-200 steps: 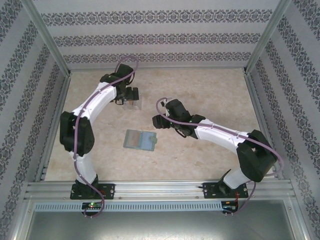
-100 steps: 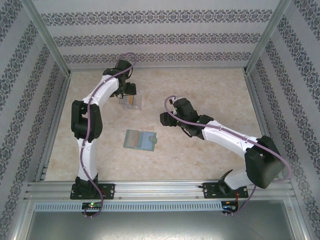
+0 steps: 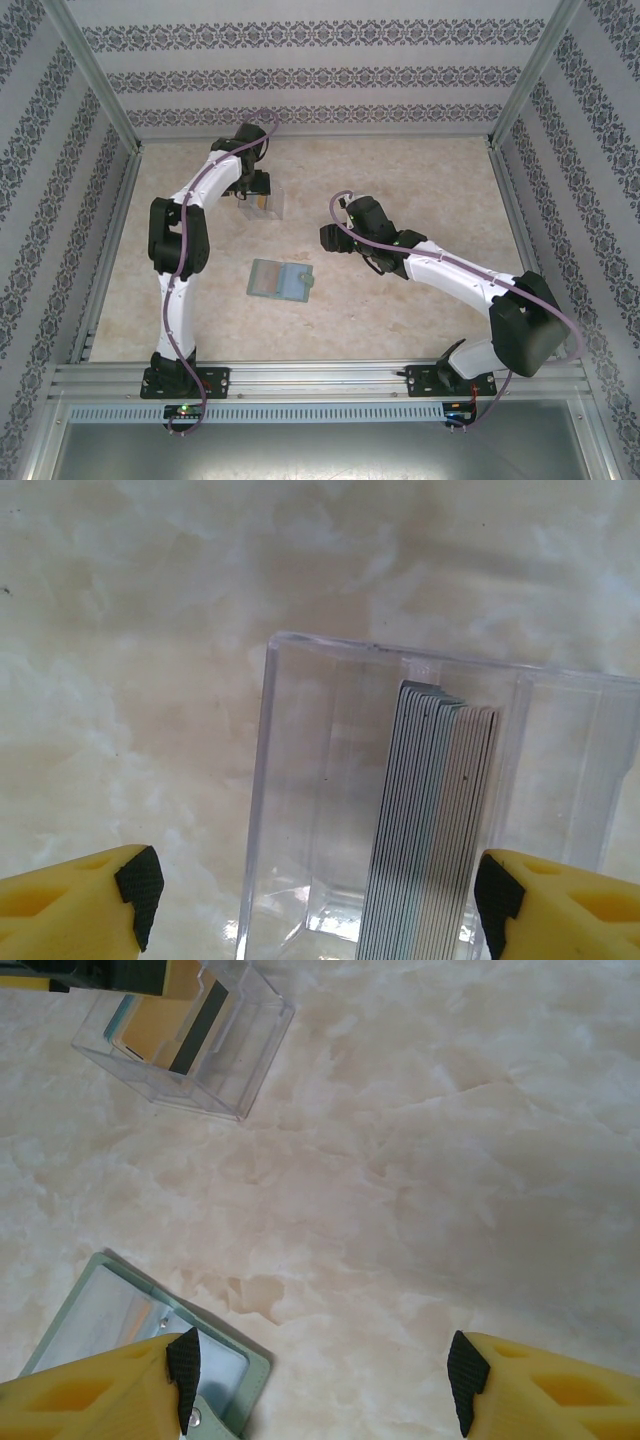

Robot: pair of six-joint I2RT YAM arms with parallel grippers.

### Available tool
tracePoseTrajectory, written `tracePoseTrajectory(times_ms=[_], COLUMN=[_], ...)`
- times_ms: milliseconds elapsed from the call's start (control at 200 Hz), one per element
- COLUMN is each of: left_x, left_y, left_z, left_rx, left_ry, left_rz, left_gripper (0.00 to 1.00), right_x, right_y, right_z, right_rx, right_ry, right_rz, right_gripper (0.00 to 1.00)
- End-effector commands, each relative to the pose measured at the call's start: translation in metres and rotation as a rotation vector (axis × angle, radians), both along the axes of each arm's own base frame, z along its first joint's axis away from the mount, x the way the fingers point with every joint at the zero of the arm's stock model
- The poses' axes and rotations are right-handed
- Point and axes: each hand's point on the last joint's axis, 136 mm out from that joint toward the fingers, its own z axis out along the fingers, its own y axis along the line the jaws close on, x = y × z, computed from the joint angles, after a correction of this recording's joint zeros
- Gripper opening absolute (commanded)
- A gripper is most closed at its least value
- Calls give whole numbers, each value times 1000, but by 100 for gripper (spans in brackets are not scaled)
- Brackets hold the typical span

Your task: Put the credit cards into the card holder

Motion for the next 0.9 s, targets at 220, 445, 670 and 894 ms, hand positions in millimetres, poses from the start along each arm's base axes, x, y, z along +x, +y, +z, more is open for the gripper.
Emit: tracePoseTrajectory(times_ms=[220, 445, 670, 894], left_x=[-4, -4, -2, -1], left_y=[-1, 13, 29, 26], left_z=[-10, -10, 2, 9], left_rx=[21, 106, 259, 263], left_ry=[63, 69, 31, 3], left_rz=[-37, -12, 10, 12], left_gripper=[87, 87, 77, 62], right_x=[-1, 0, 2, 0], right_y=[-8, -9, -13, -17], right_z=[-7, -7, -1, -2], right_rx=[-20, -22, -39, -47], right_ry=[11, 6, -25, -28], right_rz=[-26, -29, -35, -42], right_gripper=[69, 69, 69, 69])
